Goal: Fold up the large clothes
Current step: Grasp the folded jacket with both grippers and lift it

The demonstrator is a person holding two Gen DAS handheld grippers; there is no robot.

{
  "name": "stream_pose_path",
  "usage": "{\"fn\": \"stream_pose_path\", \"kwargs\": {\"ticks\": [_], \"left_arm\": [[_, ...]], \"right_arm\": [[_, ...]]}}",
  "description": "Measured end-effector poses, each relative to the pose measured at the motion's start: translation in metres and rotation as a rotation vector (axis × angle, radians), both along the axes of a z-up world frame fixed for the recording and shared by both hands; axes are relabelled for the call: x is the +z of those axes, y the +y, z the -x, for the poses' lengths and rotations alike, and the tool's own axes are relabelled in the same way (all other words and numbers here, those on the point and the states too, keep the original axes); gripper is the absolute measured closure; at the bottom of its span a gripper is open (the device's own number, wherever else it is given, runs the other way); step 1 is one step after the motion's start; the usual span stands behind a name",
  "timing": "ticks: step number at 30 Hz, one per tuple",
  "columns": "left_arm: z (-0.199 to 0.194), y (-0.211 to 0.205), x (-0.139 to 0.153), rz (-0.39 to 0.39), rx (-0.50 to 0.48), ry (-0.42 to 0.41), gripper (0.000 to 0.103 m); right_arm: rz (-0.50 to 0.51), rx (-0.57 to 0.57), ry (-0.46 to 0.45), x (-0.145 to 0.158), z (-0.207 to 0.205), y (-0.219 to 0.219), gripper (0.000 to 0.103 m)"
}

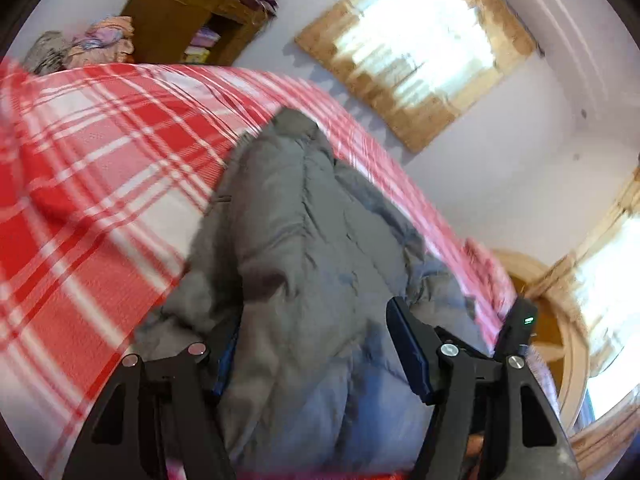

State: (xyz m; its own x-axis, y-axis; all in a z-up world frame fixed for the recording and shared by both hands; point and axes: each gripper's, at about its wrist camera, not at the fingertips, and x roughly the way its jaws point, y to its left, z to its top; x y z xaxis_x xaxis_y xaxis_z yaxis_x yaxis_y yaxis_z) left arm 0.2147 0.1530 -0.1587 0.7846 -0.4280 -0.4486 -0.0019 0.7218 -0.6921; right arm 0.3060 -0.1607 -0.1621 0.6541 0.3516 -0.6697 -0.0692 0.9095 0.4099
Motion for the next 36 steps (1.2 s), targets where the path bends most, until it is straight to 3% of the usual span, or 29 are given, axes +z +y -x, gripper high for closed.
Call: {"fn": "stream_pose_path", "kwargs": {"ticks": [2,6,8,12,15,16,18,22,26,29,31,33,36], "left_arm": [[0.018,0.01,0.002,-0.023,0.041,-0.022,0.037],[0.034,0.022,0.013,-0.187,0.096,-0.004,0.036],[0.038,0.025,0.013,-0.199,0.105,0.012,0.036],[0.048,0.022,-0.006,-0.077,0.105,0.074,0.036],[0.056,0.008,-0.034,0.055,0.093,0.169,0.035],[0.061,0.004,-0.038,0.085,0.113,0.157,0.035],[0.06,-0.003,-0.034,0.078,0.152,0.127,0.029],[0.016,-0.019,-0.023,0.152,0.099,0.074,0.029],[-0.023,-0.027,-0.013,0.137,0.115,0.064,0.029],[-0.044,-0.034,-0.017,0.155,0.09,0.057,0.029],[-0.053,-0.043,-0.014,0.101,0.049,0.042,0.042],[-0.054,-0.047,-0.008,0.081,0.005,0.013,0.063],[-0.052,-0.05,0.009,0.053,-0.059,-0.027,0.076]], "right_arm": [[-0.001,0.006,-0.003,0.0,0.002,0.0,0.094],[-0.015,0.01,-0.009,0.0,0.004,-0.002,0.094],[-0.025,0.012,-0.009,0.0,0.005,-0.004,0.094],[-0.028,0.014,-0.008,0.0,0.007,-0.006,0.094],[-0.03,0.019,-0.006,-0.001,0.009,-0.009,0.094],[-0.029,0.02,-0.005,-0.001,0.009,-0.008,0.094],[-0.029,0.021,-0.003,-0.001,0.008,-0.01,0.094],[-0.044,0.035,0.029,0.0,0.004,-0.014,0.094],[-0.123,0.052,0.106,0.0,-0.001,-0.028,0.094],[-0.137,0.046,0.103,-0.006,0.001,-0.029,0.1],[-0.142,0.036,0.095,-0.008,0.004,-0.029,0.1],[-0.139,0.027,0.091,-0.008,0.007,-0.028,0.1],[-0.176,0.019,0.105,-0.01,0.009,-0.028,0.1]]}}
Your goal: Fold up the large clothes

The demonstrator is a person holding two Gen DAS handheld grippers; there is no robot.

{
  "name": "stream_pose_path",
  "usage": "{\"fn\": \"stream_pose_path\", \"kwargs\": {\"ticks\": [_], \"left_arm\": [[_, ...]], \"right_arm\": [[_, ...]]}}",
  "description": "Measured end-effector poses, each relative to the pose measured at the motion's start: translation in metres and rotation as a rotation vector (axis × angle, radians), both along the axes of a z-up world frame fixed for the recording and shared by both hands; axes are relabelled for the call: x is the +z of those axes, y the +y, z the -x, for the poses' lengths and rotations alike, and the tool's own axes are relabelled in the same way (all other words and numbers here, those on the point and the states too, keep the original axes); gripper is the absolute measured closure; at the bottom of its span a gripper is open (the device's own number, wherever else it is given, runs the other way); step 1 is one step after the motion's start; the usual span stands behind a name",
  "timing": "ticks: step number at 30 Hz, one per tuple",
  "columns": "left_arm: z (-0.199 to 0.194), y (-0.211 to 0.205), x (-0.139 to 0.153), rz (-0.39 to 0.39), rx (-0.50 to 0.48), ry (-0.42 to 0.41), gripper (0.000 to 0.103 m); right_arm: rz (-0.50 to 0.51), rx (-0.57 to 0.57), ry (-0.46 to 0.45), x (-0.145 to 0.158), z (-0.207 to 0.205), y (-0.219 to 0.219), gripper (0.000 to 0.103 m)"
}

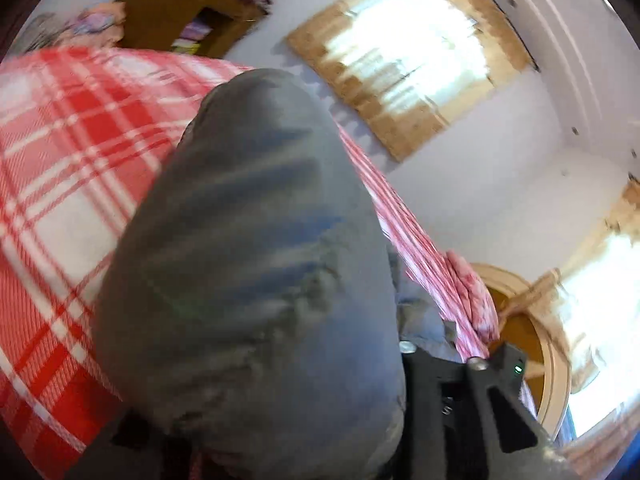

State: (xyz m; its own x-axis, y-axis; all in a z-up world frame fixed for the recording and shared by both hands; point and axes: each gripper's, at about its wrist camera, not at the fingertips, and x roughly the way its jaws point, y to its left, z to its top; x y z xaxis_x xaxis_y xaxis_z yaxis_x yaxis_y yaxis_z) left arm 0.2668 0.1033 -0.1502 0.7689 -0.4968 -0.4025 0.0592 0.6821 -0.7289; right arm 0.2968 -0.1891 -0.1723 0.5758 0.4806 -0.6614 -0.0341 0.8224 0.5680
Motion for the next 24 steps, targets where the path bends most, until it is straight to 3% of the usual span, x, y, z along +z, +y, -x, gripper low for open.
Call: {"fn": "stream_pose_path", "kwargs": {"ticks": [3,7,10,13,16,19,22,24], "left_arm": [[0.008,-0.001,0.015,-0.019,-0.044,-0.053,0.08],[0.02,-0.005,0.045,-0.108,-0.104,-0.123,0.08],[0.031,-0.008,0.069,-0.21,-0.142,-0.18,0.08],[0.044,-0.023,0.087,-0.381,-0.169,-0.218,0.08],[0.051,-0.028,0.091,-0.45,-0.189,-0.232,0.08],[0.06,-0.046,0.095,-0.541,-0.211,-0.258,0.08],[0.065,-0.072,0.097,-0.592,-0.254,-0.281,0.08],[0.068,-0.089,0.095,-0.654,-0.275,-0.297,0.08]], "right_arm": [[-0.084,-0.004,0.037,-0.004,0.005,0.001,0.1],[-0.199,0.031,0.076,-0.01,0.018,0.021,0.1],[-0.333,0.101,0.121,-0.017,0.025,0.048,0.1],[-0.445,0.21,0.169,-0.021,0.028,0.074,0.1],[-0.445,0.25,0.175,-0.012,0.032,0.067,0.093],[-0.467,0.237,0.129,0.007,0.04,0.027,0.092],[-0.409,0.191,0.055,0.032,0.051,-0.024,0.092],[-0.318,0.142,0.021,0.045,0.061,-0.062,0.092]]}}
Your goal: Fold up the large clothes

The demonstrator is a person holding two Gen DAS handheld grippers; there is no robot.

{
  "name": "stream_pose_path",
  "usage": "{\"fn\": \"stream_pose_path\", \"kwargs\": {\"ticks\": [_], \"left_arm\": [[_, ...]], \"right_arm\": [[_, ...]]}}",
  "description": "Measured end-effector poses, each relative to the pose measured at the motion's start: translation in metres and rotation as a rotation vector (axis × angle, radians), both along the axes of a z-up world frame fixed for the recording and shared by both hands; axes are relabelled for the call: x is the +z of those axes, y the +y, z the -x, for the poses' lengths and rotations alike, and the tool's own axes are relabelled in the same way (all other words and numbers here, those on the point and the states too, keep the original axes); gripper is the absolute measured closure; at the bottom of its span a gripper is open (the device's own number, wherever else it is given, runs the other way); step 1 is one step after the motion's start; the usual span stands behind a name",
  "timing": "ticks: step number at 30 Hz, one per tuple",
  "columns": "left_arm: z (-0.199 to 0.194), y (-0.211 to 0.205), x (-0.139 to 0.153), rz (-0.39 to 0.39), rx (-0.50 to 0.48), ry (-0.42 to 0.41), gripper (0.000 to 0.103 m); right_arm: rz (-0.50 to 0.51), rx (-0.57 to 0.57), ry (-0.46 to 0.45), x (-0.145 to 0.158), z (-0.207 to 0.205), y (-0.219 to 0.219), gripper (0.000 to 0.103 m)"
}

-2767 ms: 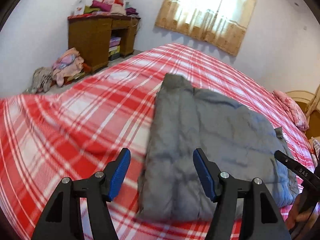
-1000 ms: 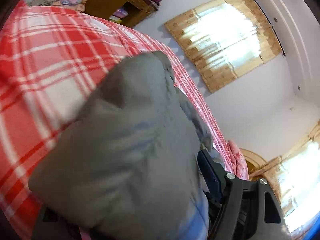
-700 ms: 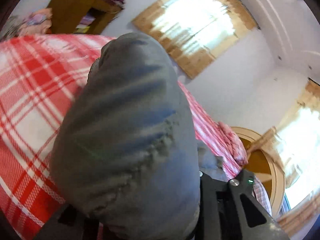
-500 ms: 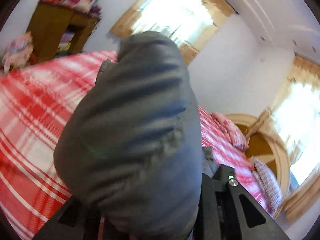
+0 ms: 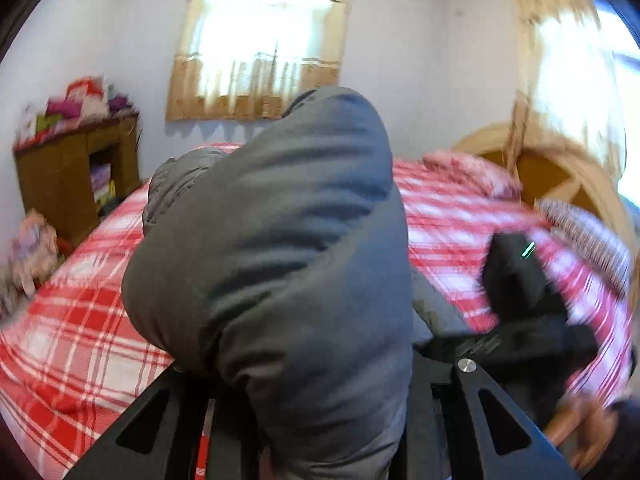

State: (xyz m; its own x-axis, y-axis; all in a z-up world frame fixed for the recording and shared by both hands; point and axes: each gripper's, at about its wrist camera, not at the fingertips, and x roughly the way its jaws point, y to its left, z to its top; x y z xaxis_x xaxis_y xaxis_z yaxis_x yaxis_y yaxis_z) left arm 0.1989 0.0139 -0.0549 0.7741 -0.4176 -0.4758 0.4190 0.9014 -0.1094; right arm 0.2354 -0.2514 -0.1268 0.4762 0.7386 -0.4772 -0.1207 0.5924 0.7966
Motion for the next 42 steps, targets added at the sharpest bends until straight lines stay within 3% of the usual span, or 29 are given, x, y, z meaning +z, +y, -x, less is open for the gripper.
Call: {"fn": "stream_pose_path", "kwargs": {"ticks": [3,7,11,14,16,18,19,20,21,23,27,28,29,30,34,38,42], "left_arm": [[0.003,-0.024,-0.006,-0.064,-0.043,-0.009,0.08],[0.009,-0.062,-0.026,-0.177,-0.119,-0.004,0.08],[0.021,-0.099,-0.051,-0.357,-0.174,-0.042,0.08],[0.025,-0.115,-0.069,-0.438,-0.191,-0.059,0.08],[0.029,-0.124,-0.079,-0.485,-0.192,-0.081,0.079],[0.034,-0.126,-0.087,-0.515,-0.196,-0.096,0.079],[0.035,-0.128,-0.092,-0.525,-0.197,-0.101,0.079],[0.034,-0.128,-0.094,-0.528,-0.197,-0.102,0.079],[0.034,-0.128,-0.096,-0.529,-0.194,-0.103,0.079],[0.035,-0.126,-0.1,-0.521,-0.193,-0.107,0.079],[0.042,-0.124,-0.105,-0.523,-0.195,-0.123,0.079],[0.044,-0.124,-0.107,-0.533,-0.199,-0.134,0.079],[0.045,-0.123,-0.107,-0.533,-0.2,-0.138,0.079],[0.045,-0.124,-0.107,-0.525,-0.202,-0.14,0.077],[0.063,-0.117,-0.103,-0.477,-0.21,-0.181,0.073],[0.082,-0.119,-0.102,-0.496,-0.242,-0.279,0.067],[0.08,-0.121,-0.106,-0.496,-0.295,-0.271,0.064]], "right_arm": [[0.086,-0.077,-0.018,0.006,0.012,-0.043,0.092],[0.081,-0.166,0.003,-0.004,0.028,-0.098,0.092],[0.094,-0.209,0.001,-0.005,0.039,-0.122,0.092],[0.14,-0.25,0.004,0.003,0.04,-0.14,0.09],[0.15,-0.286,-0.002,0.009,0.044,-0.153,0.083],[0.119,-0.3,-0.017,0.02,0.046,-0.165,0.069],[0.105,-0.295,-0.027,0.025,0.047,-0.17,0.052],[0.104,-0.293,-0.037,0.03,0.047,-0.173,0.043],[0.112,-0.291,-0.046,0.034,0.048,-0.171,0.042],[0.149,-0.27,-0.056,0.044,0.038,-0.168,0.042],[0.25,-0.223,-0.026,0.033,-0.009,-0.146,0.043],[0.254,-0.208,-0.029,0.028,-0.011,-0.145,0.056],[0.263,-0.18,-0.032,0.025,-0.015,-0.141,0.086],[0.302,-0.146,-0.024,0.02,-0.022,-0.13,0.089],[0.356,-0.084,-0.066,0.006,-0.023,-0.107,0.09],[0.229,-0.045,-0.089,-0.012,-0.027,-0.102,0.089],[0.177,-0.023,-0.045,-0.039,-0.035,-0.099,0.091]]}}
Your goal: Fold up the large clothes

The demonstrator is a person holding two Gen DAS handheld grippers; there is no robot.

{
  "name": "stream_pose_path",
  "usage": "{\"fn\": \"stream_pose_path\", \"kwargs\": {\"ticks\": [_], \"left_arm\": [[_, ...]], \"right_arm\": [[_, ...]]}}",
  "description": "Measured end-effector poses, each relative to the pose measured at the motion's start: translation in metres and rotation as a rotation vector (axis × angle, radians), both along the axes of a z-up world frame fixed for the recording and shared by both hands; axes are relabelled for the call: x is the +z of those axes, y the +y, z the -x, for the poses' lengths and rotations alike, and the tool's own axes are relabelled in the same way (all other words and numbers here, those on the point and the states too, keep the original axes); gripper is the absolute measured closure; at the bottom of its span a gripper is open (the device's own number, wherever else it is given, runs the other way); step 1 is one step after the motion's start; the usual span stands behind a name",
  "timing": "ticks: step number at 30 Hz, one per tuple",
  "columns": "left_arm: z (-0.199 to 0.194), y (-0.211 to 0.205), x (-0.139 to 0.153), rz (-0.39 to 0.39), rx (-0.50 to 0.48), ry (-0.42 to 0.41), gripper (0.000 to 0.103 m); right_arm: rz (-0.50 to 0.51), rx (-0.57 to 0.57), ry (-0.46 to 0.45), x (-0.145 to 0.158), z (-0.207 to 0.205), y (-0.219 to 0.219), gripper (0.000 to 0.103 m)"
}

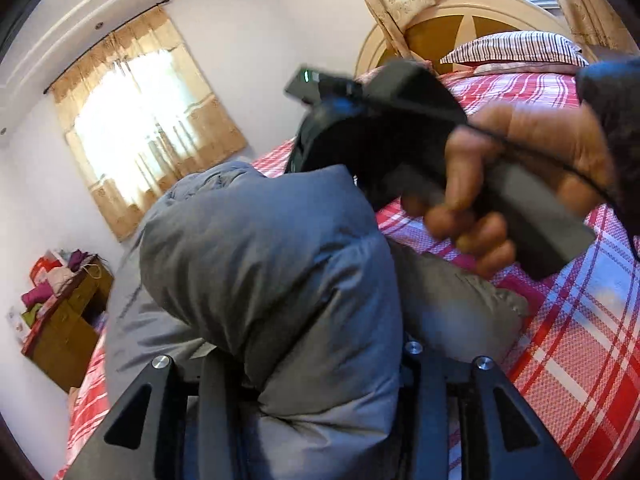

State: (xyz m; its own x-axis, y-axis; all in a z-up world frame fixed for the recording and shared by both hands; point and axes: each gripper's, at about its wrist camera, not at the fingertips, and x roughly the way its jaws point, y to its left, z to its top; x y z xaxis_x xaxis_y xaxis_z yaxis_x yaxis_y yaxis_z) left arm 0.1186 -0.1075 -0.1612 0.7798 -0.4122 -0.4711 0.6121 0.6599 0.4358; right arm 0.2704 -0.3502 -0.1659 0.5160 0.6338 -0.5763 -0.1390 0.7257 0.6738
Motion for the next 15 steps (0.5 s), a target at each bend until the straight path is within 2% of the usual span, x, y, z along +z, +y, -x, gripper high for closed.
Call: {"fn": "stream_pose_path", "kwargs": {"ticks": [1,3,5,8,12,14,15], "left_arm": [[-0.004,-0.001,0.0,0.01,-0.004,0.025,0.064],[-0.009,-0.002,-0.001,0.027,-0.013,0.065,0.064],[-0.006,-0.003,-0.005,0.014,-0.022,0.069,0.064],[-0.001,-0.005,-0.014,-0.002,-0.019,0.074,0.064],[-0.003,-0.005,-0.013,-0.003,-0.022,0.092,0.064],[-0.003,-0.006,-0.013,-0.004,-0.022,0.094,0.064],[-0.003,-0.006,-0.013,-0.005,-0.022,0.093,0.064]], "right_arm": [[-0.032,-0.002,0.009,-0.011,-0.002,-0.003,0.097],[-0.103,-0.011,0.014,-0.02,0.0,-0.01,0.098],[-0.164,-0.015,0.043,-0.026,0.0,-0.017,0.099],[-0.137,-0.002,0.066,-0.019,0.001,-0.021,0.099],[-0.053,-0.012,0.092,0.0,0.007,-0.031,0.089],[-0.017,-0.054,0.08,0.017,0.018,-0.046,0.057],[0.011,-0.085,0.051,0.028,0.025,-0.054,0.03]]}}
